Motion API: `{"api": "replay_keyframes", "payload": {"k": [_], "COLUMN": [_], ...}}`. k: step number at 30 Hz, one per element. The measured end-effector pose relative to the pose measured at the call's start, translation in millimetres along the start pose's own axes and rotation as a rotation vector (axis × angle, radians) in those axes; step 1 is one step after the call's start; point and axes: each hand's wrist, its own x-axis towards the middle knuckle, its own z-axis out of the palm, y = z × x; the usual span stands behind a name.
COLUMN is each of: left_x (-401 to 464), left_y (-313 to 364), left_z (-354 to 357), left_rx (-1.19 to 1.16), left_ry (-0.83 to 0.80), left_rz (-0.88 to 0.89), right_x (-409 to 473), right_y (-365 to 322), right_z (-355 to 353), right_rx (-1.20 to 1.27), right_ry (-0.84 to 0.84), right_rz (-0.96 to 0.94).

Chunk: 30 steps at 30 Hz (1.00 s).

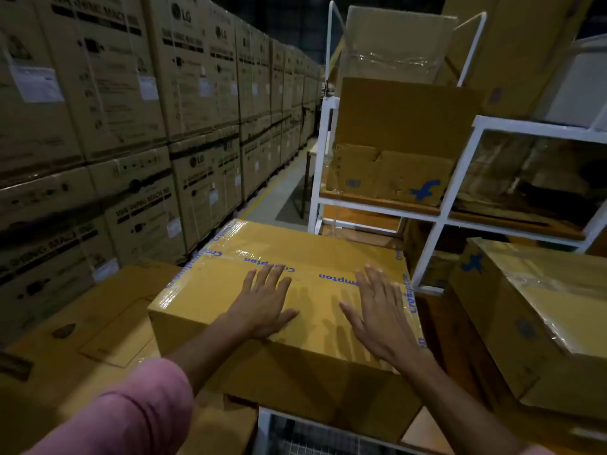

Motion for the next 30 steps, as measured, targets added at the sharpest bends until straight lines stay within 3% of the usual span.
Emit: {"api": "replay_keyframes", "payload": {"k": [3,6,15,22,25,30], "left_x": [-8.0,-10.1,7.4,46.4,65.7,73.9], "left_y": [-12.8,-24.4,-45.5,-52.8,-64.5,-72.0], "left_z": [24.7,43.1,64.5,61.6,56.1,63.4], "left_rx": [-0.028,-0.087,-0.102,-0.140,-0.051,-0.039], "left_ry": [-0.130,-0.124,0.084,0.051,-0.005,0.095], "left_rz": [0.003,0.017,0.079,0.054,0.109,0.119], "right_x": [-13.3,-24.6,-8.7,29.3,44.0,59.6], "right_y": [2.8,12.7,21.4,26.4,30.3,30.2], "right_z": [25.4,47.1,57.9,63.7,69.3,73.1], "right_rx": [0.007,0.018,0.009,-0.036,-0.080,-0.081], "right_ry": [-0.132,-0.216,-0.165,-0.151,-0.160,-0.114], "right_rz": [0.029,0.058,0.143,0.178,0.200,0.232]}}
